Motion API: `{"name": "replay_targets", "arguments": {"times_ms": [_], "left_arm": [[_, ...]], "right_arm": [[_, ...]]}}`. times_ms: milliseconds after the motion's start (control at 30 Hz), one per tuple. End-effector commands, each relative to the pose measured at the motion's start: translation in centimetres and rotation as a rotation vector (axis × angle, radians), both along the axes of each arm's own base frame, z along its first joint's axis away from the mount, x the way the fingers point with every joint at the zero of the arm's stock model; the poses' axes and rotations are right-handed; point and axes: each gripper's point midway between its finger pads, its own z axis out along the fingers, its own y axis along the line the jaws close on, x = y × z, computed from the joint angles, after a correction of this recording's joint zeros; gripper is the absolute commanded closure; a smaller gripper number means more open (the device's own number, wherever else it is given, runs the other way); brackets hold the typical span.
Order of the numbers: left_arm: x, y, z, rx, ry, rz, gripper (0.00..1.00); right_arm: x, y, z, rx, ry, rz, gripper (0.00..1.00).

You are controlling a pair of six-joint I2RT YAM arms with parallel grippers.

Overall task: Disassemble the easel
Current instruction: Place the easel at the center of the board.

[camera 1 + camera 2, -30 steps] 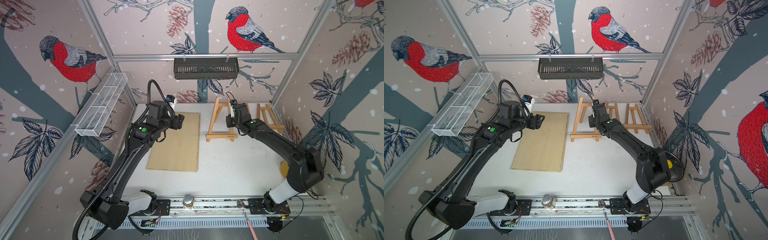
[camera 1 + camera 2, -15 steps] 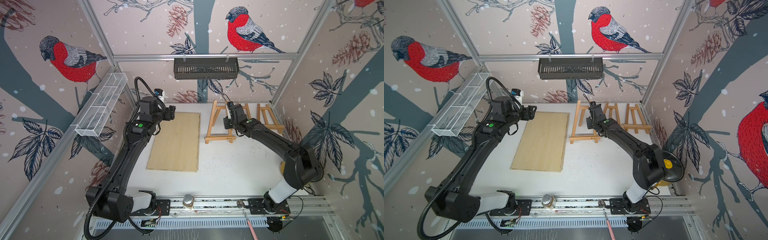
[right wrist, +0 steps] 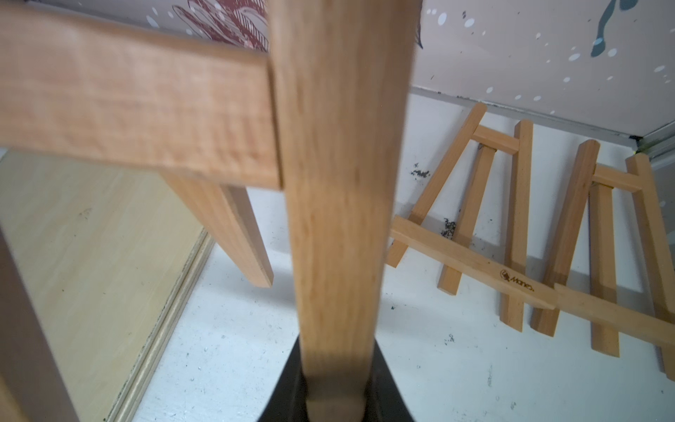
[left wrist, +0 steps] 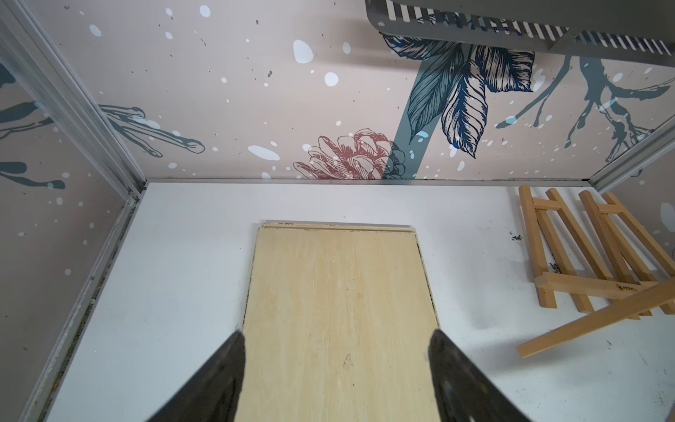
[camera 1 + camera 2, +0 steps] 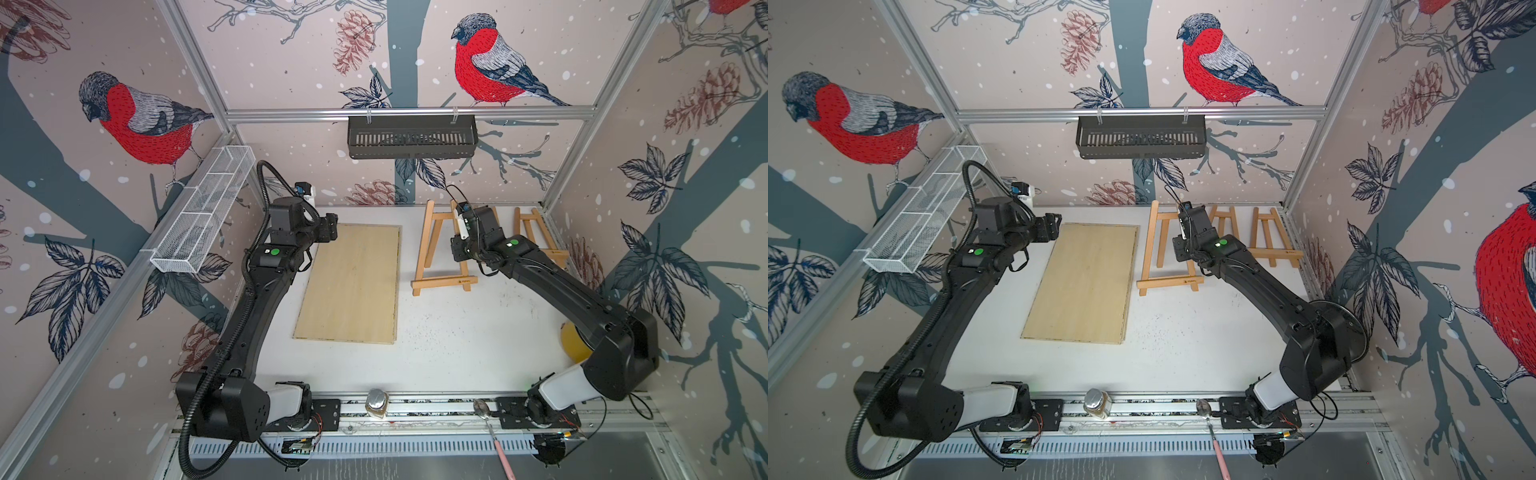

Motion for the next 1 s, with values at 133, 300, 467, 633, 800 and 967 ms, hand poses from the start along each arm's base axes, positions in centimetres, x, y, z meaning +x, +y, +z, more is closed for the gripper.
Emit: {"name": "replay_targets", "arguments": {"times_ms": [133,300,467,633,800,967], "left_arm": [[0.6,1.0,0.4,0.002,-0.043,0.045,0.22],[0.6,1.8,0.1,0.011,-0.039,0.071,0.22],[0.9,2.1,-0.3,0.012,-0.030,0.076,0.22],[1.2,2.4,-1.0,0.002,-0.011,0.074,0.22],[1.4,2.3,-1.5,-0.003,0.003,0.069,0.22],[1.7,2.3,-2.1,-0.010,0.022,0.063,0.22]], "right_arm": [[1.0,0.7,-2.6,-0.035,0.062,0.013,0.92],[4.1,0.6,-5.0,-0.060,0.092,-0.007,0.92],[7.3,0.9,-7.7,-0.070,0.133,-0.018,0.93],[10.3,0.8,-9.5,-0.087,0.128,-0.041,0.93],[12.4,1.0,-11.0,-0.064,0.141,-0.051,0.93],[14.3,0.7,-12.8,-0.064,0.146,-0.076,0.91]]}}
